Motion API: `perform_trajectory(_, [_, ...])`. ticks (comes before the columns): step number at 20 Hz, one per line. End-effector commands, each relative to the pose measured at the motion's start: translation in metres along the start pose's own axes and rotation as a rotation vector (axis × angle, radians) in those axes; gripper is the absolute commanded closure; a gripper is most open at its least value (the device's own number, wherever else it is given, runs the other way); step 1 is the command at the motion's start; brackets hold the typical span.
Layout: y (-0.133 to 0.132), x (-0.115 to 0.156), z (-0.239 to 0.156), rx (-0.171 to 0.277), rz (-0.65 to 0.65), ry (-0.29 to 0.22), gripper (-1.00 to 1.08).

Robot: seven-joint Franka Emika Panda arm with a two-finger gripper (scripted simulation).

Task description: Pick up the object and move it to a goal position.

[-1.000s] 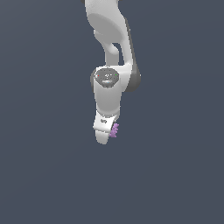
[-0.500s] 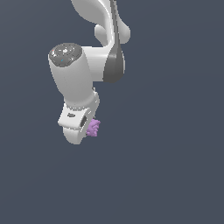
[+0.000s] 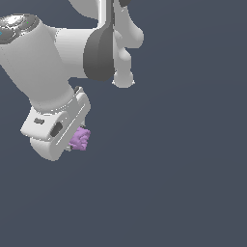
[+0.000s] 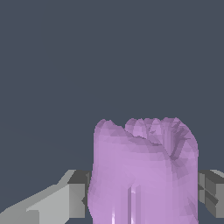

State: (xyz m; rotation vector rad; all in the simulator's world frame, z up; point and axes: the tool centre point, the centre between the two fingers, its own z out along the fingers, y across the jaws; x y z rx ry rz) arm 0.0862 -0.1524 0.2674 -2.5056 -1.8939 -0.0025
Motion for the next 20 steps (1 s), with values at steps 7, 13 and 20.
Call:
perform_trajectory(7, [0.022,-0.024,-0.028,0.001,0.0,-0.001,1.08])
perform_trajectory(13, [0.03,-0.032,-0.037,0.0,0.0,-0.002,1.08])
perform_trajectory(20, [0.033,-0.034,-0.04,0.0,0.0,-0.002,1.08])
